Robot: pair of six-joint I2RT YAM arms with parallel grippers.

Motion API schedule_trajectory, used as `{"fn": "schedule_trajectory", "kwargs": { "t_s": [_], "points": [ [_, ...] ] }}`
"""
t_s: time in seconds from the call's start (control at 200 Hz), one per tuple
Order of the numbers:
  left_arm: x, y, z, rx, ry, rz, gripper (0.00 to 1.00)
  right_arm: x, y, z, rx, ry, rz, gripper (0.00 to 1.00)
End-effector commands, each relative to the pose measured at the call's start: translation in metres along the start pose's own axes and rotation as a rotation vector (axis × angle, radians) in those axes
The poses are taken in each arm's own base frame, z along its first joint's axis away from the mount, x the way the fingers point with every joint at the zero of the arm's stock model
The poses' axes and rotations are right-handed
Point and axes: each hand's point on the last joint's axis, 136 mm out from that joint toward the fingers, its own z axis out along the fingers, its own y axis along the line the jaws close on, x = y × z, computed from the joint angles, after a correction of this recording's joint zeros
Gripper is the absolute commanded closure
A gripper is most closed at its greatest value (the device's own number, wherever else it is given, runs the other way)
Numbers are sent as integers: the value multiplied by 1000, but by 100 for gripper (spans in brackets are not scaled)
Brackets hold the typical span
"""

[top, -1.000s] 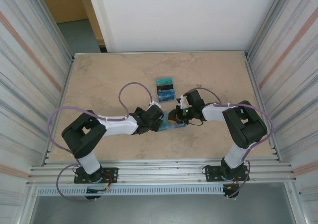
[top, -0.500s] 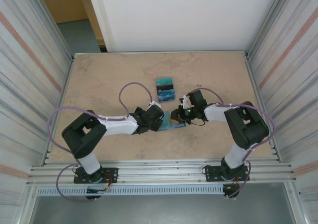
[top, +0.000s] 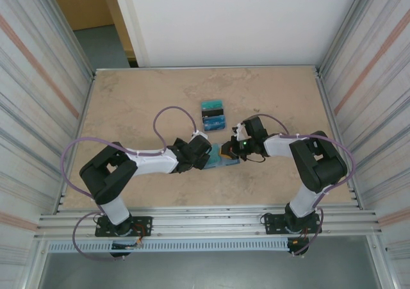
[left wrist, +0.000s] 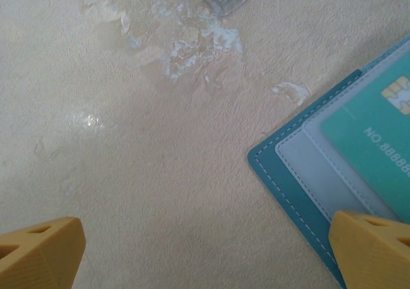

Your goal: Take the credit cards out of the card holder

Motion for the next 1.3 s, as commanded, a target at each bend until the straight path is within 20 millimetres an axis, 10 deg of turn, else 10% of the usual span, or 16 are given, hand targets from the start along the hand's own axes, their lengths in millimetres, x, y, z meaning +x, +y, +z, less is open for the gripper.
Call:
{"fn": "schedule_trajectory", "kwargs": {
  "t_s": [0.0, 0.326, 0.767, 1.298],
  "points": [
    [19, 9, 7, -39, 69, 30, 1, -1, 7, -11, -13, -19, -19, 98],
    [10, 11, -1, -19, 43, 10, 1, -1, -1, -17, 37, -27, -21, 100],
    [-49, -2, -32, 110, -117, -27, 1, 1, 0, -14, 41, -19, -29, 100],
    [-12, -25, 10, 124, 33, 59, 1, 3, 9, -8, 1, -12, -38, 87]
  ]
}}
